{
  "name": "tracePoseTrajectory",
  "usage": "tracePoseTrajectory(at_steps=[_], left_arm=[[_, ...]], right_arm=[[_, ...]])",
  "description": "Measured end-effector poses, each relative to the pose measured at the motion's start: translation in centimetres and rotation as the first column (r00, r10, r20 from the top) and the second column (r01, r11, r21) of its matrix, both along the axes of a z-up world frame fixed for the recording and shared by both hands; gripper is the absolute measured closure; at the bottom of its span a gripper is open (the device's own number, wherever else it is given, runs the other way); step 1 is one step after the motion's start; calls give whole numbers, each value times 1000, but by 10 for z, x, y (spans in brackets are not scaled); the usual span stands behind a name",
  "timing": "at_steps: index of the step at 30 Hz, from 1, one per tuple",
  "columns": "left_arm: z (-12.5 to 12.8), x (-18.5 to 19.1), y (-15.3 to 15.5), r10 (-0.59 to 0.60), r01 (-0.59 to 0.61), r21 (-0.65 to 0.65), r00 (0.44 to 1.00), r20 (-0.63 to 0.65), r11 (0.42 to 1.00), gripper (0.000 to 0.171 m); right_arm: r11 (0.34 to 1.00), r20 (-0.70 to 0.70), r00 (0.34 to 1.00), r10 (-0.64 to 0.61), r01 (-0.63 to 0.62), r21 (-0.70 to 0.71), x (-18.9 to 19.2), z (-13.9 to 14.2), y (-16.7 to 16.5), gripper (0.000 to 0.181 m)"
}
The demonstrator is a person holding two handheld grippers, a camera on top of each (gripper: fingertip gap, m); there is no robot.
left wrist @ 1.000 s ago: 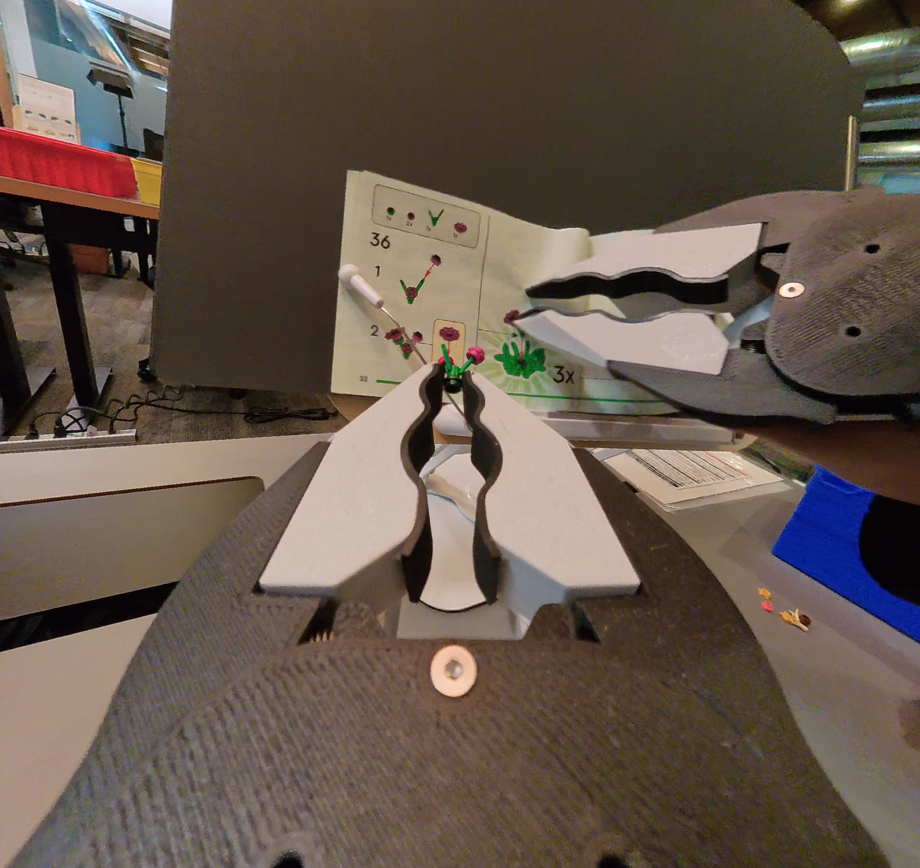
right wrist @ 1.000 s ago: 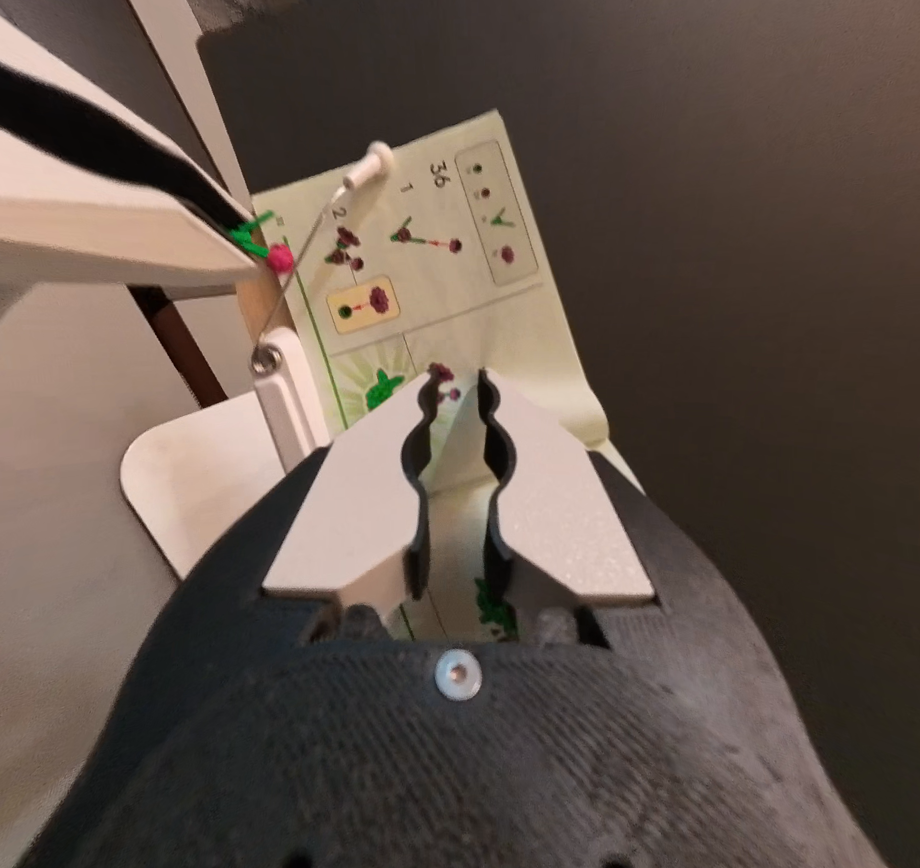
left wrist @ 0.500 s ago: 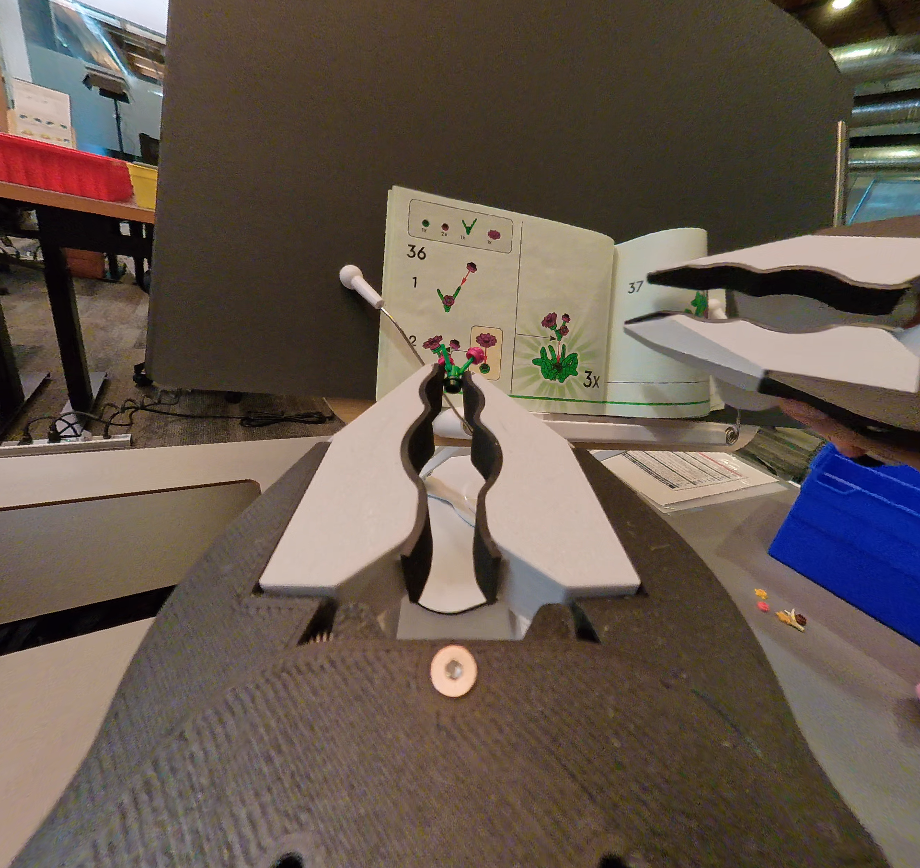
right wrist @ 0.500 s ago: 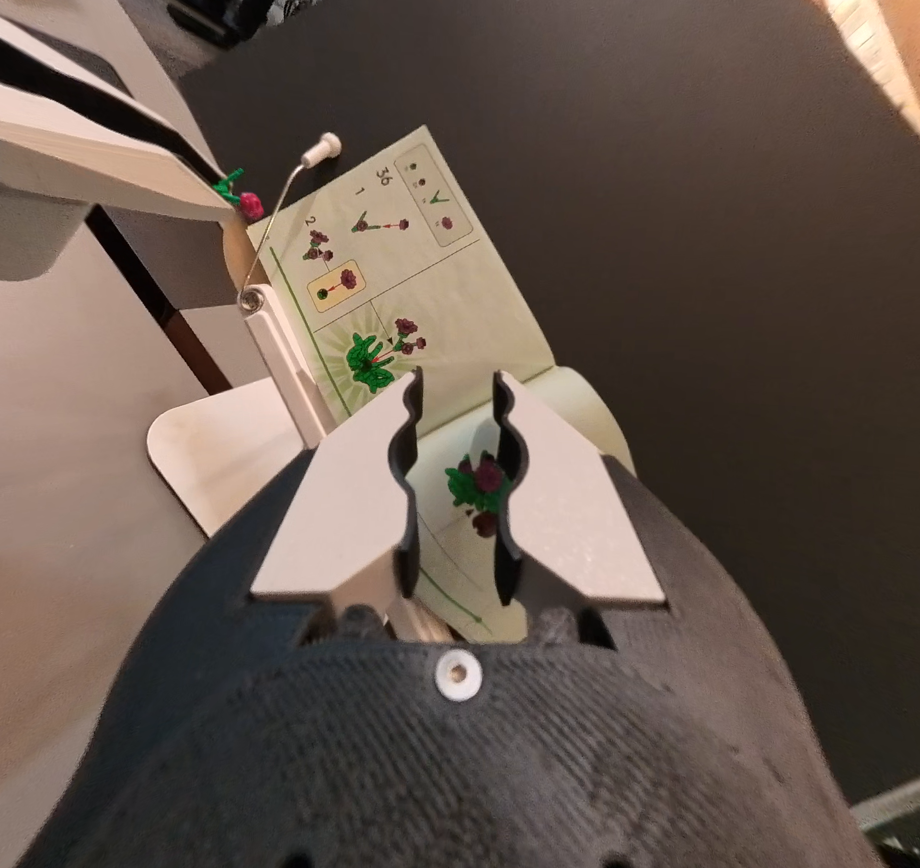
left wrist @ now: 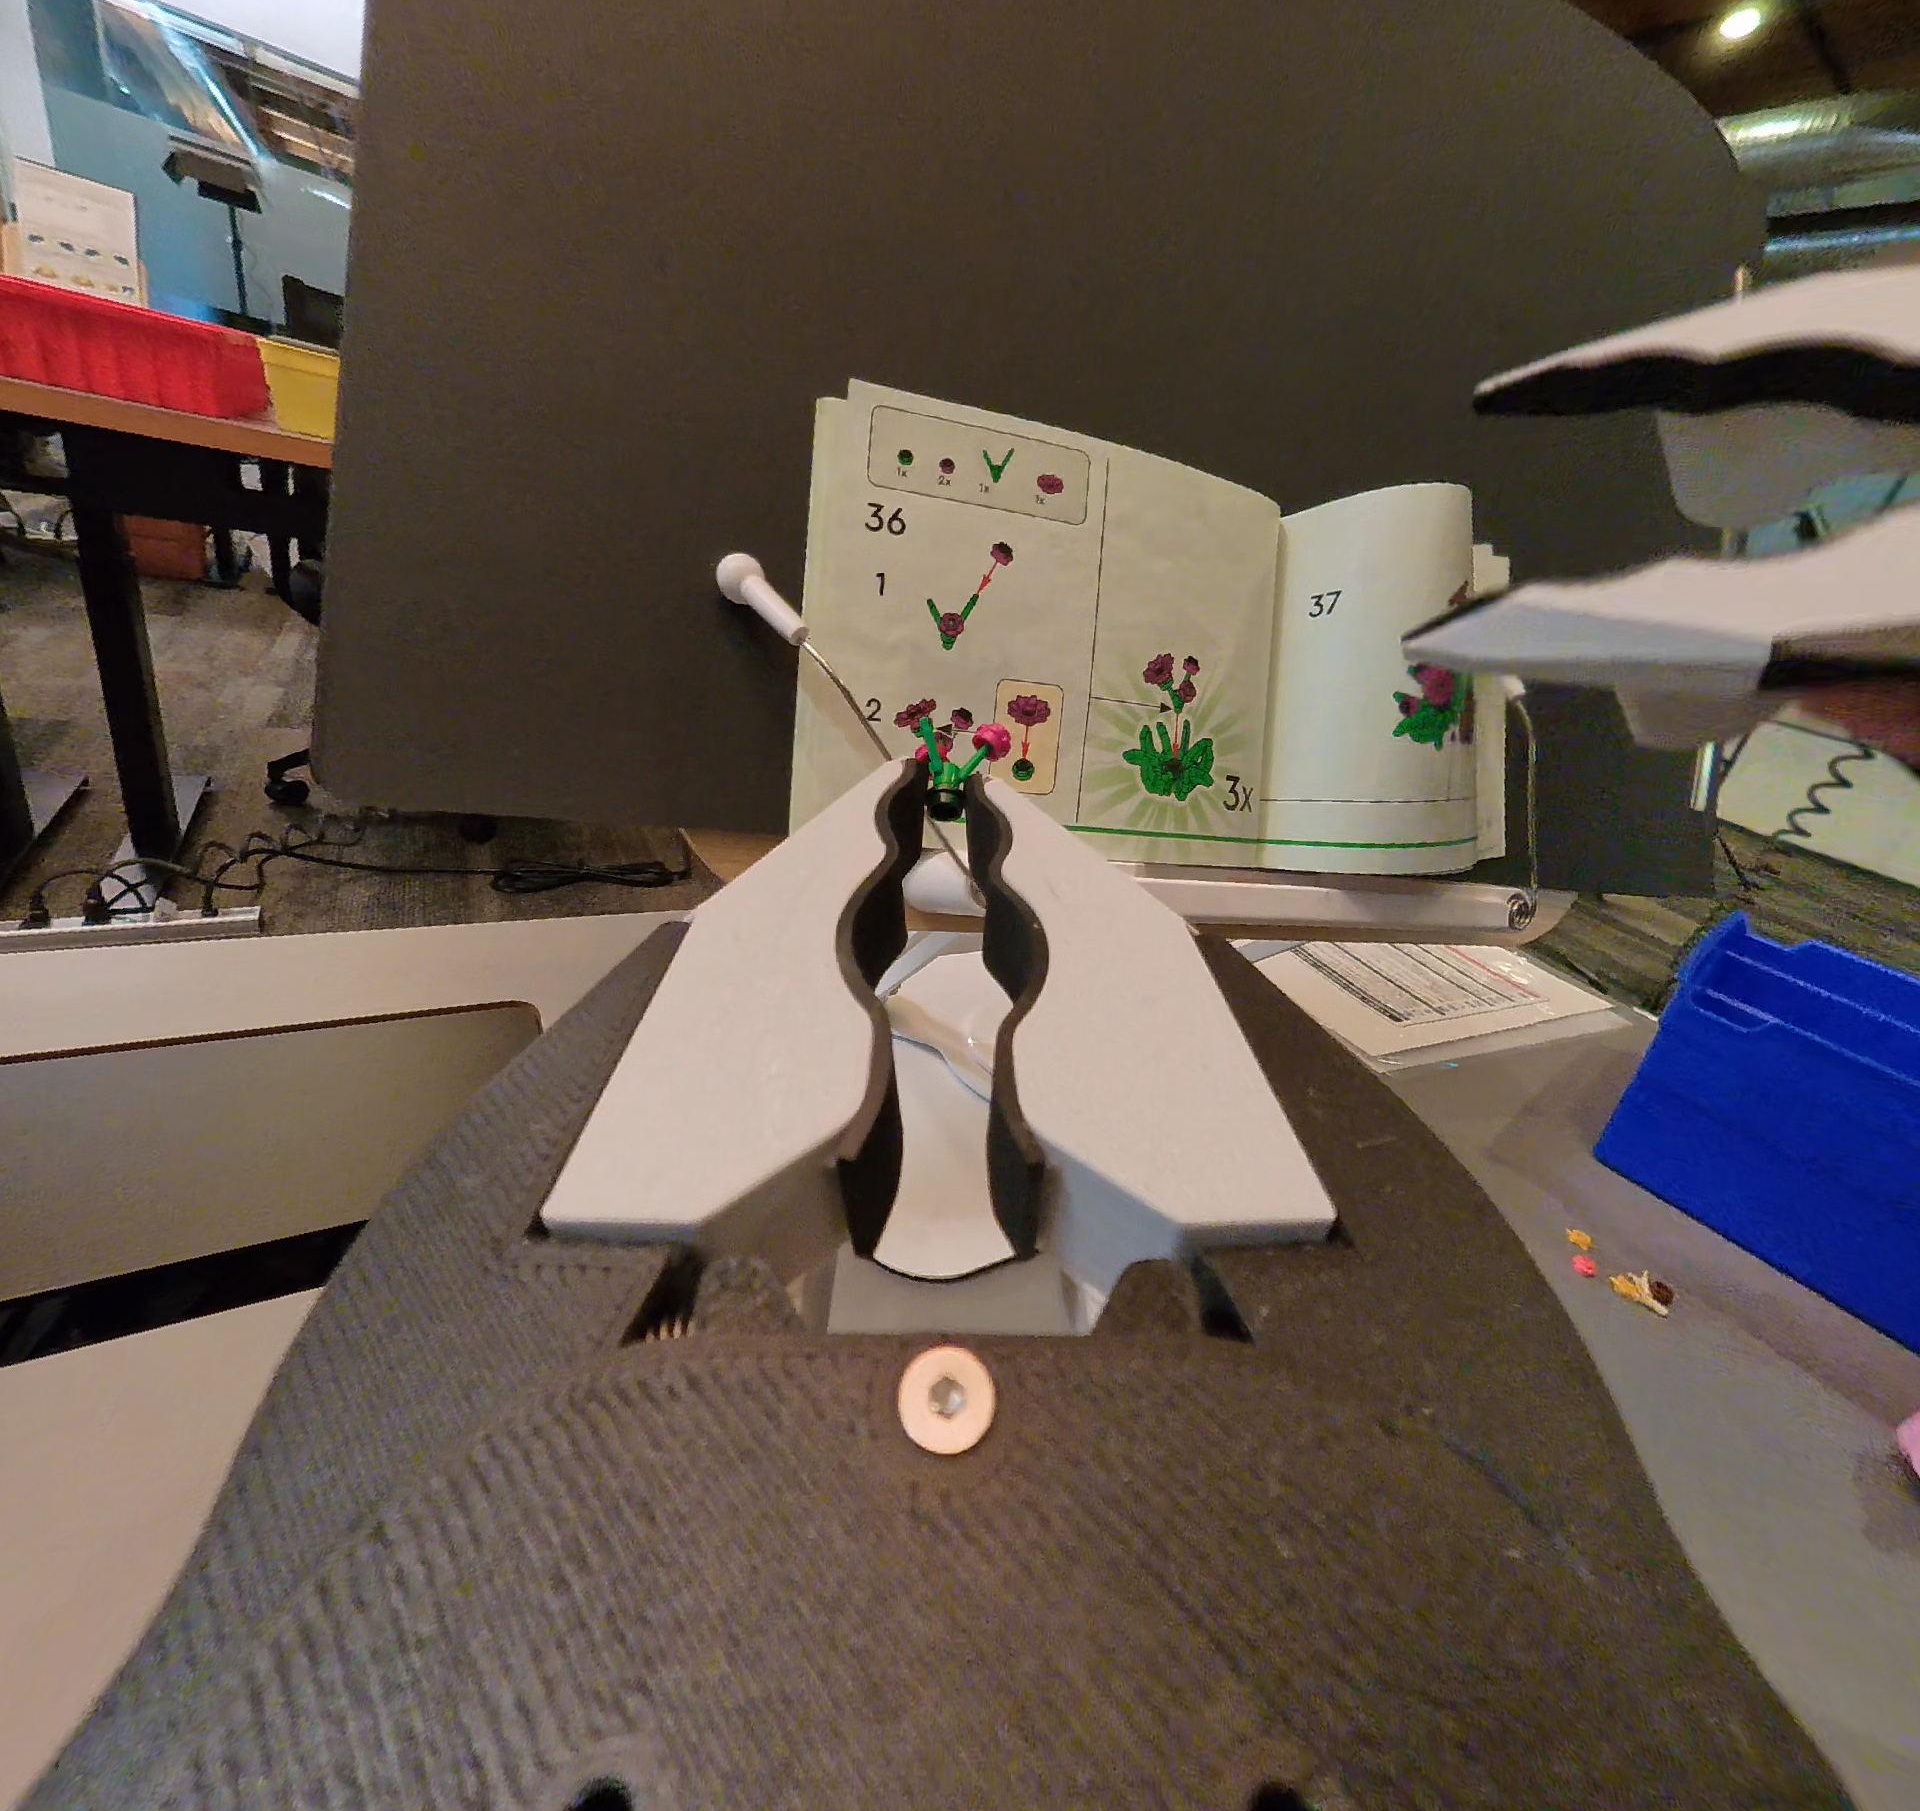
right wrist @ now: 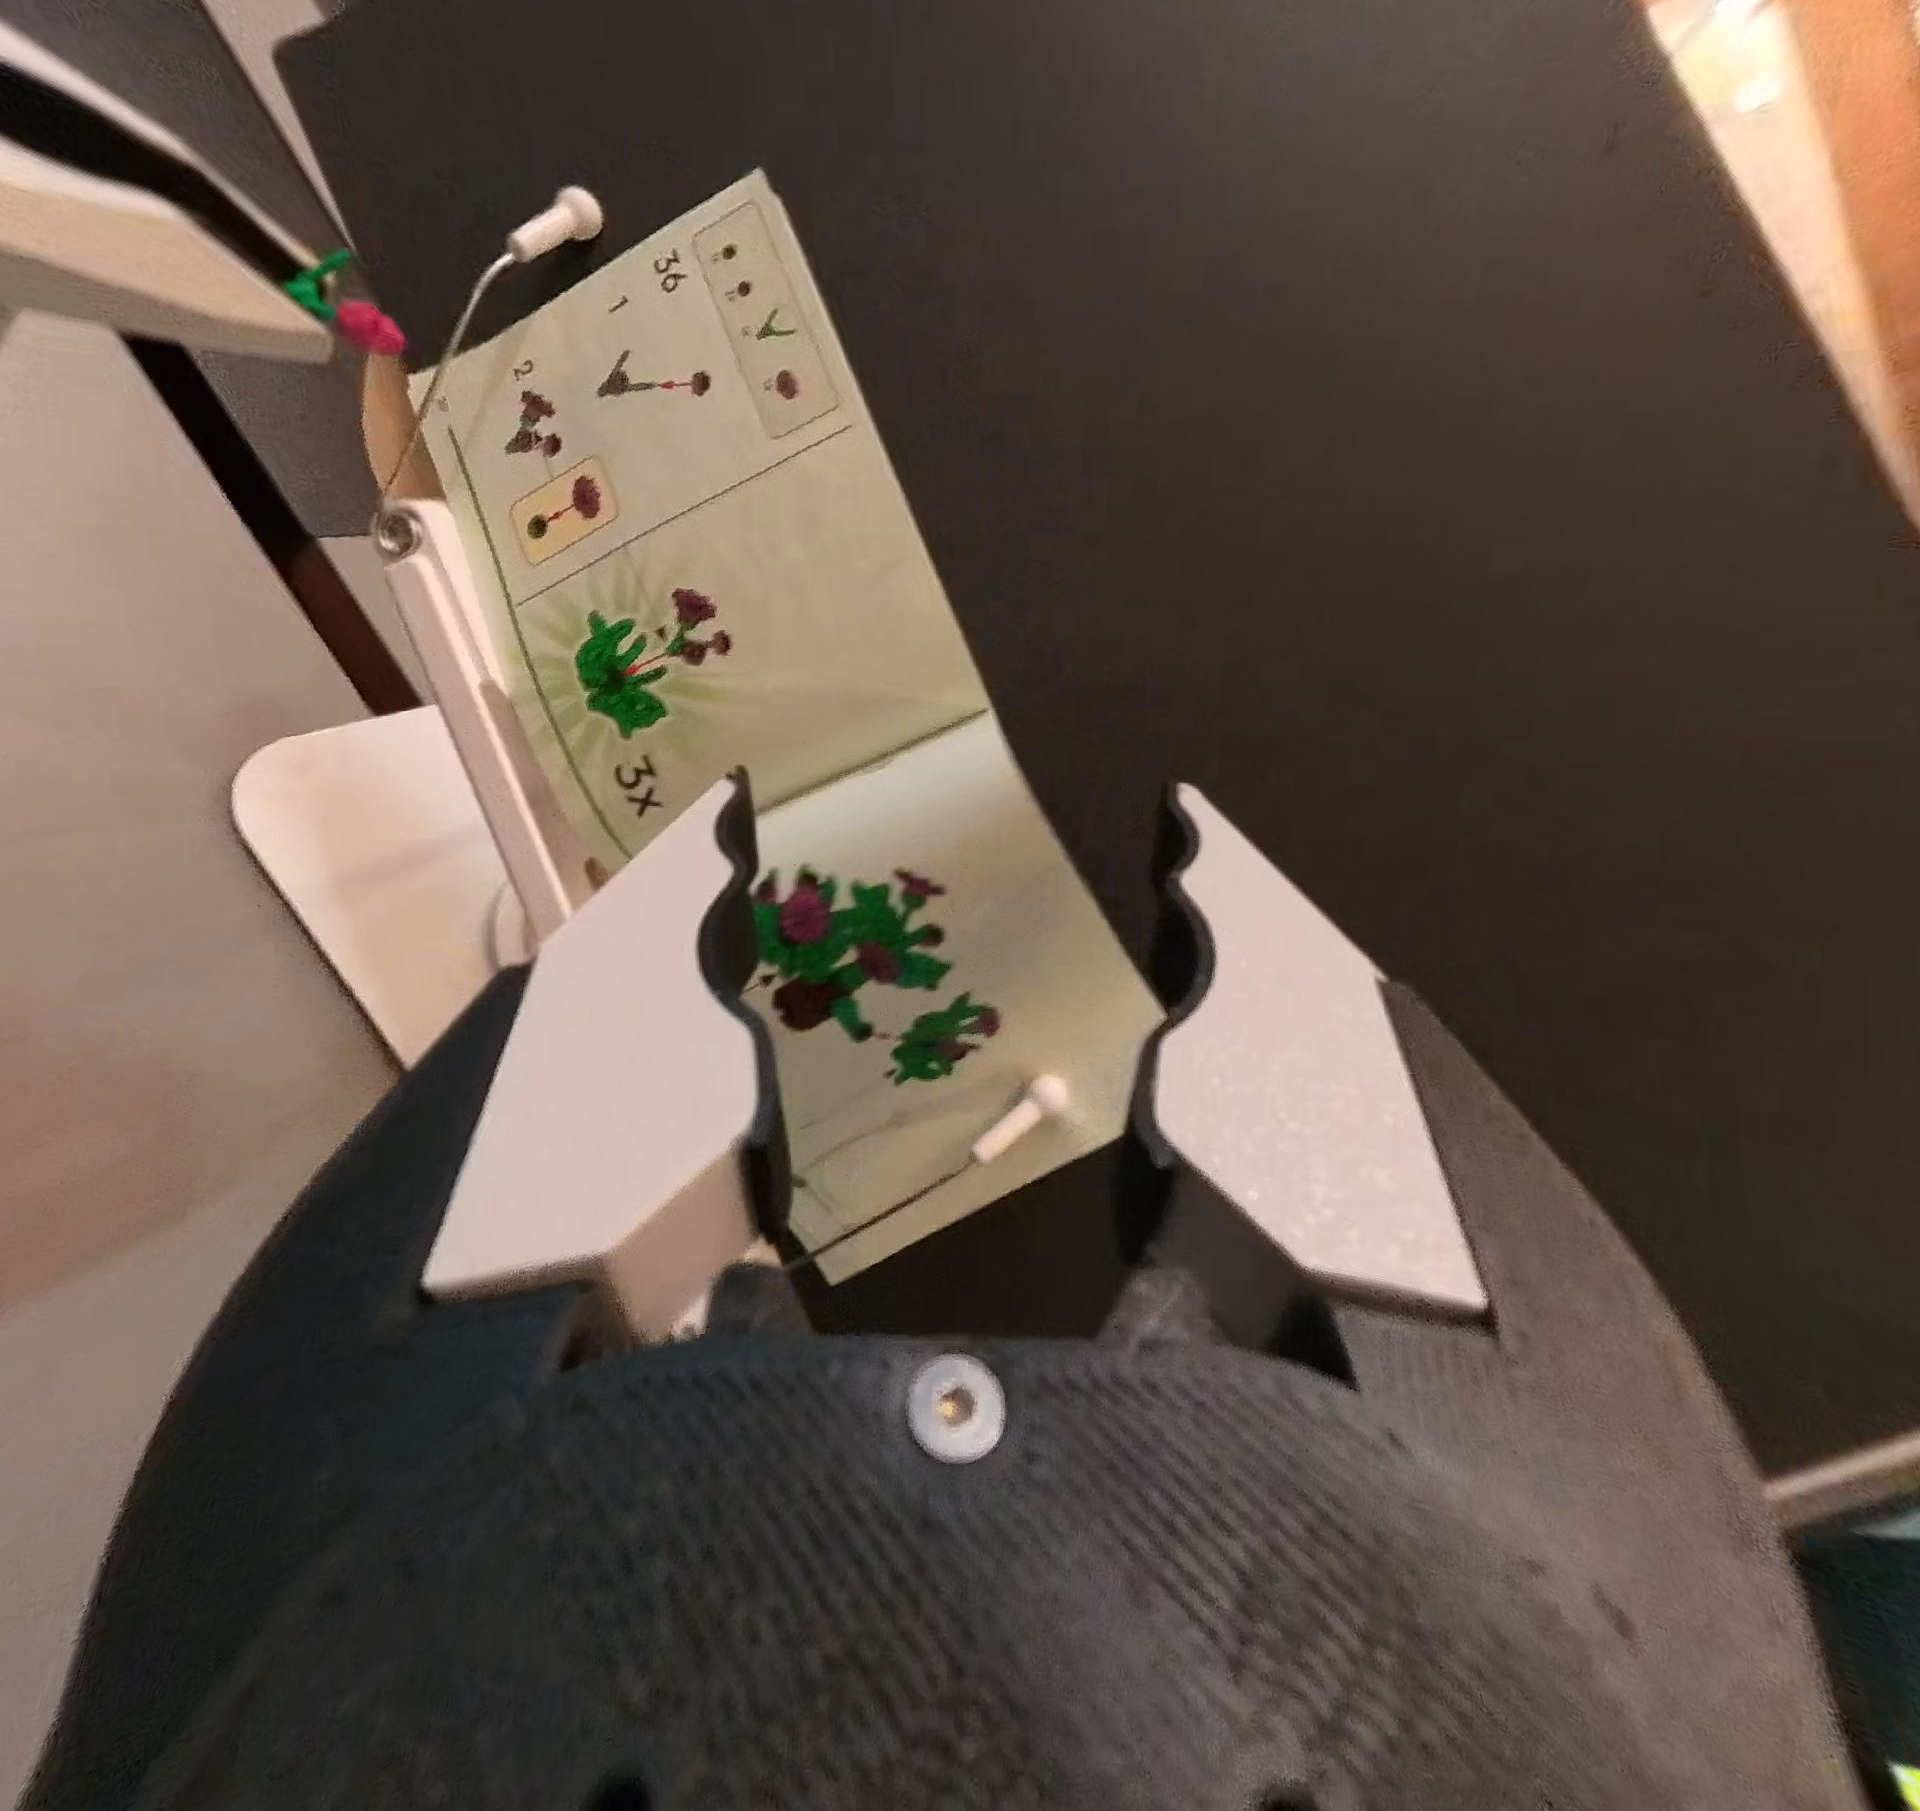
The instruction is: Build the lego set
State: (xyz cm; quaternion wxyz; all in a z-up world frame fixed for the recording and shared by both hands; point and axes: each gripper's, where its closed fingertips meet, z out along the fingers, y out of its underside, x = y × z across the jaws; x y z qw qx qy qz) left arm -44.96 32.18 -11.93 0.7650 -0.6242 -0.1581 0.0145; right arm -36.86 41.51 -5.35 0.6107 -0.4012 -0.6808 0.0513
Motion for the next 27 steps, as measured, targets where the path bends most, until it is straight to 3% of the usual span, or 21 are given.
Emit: tracePoseTrajectory(at_steps=[3,6,9,12,16,18,22,25,27], left_arm=[[0,0,0,0,0,2,1000,1,1000,167],[0,0,0,-1,1,0,1000,-5,1000,167],[3,-1,-3,7,-7,2,1000,-19,1000,166],[9,-5,-9,14,-14,27,1000,-12,1000,167],[36,-12,-32,45,-43,111,999,-11,993,167],[56,-18,-52,79,-76,178,997,-11,981,168],[87,-27,-85,98,-97,256,995,7,962,168],[98,-30,-98,95,-97,268,995,21,958,167],[102,-30,-100,109,-106,249,994,2,963,168]], right_arm=[[994,176,984,38,-20,-104,-10,-1,5,109],[981,420,907,23,60,-184,-11,-25,17,110],[963,502,861,79,65,-263,-12,-28,7,155],[915,487,860,152,64,-399,-9,-15,-10,179],[839,286,918,275,-84,-537,7,30,-44,181],[803,293,902,318,-91,-590,26,31,-61,181],[664,381,802,459,-25,-747,63,-11,-110,181],[537,443,659,608,69,-841,89,-59,-156,181],[505,489,578,654,149,-851,99,-93,-171,181]])
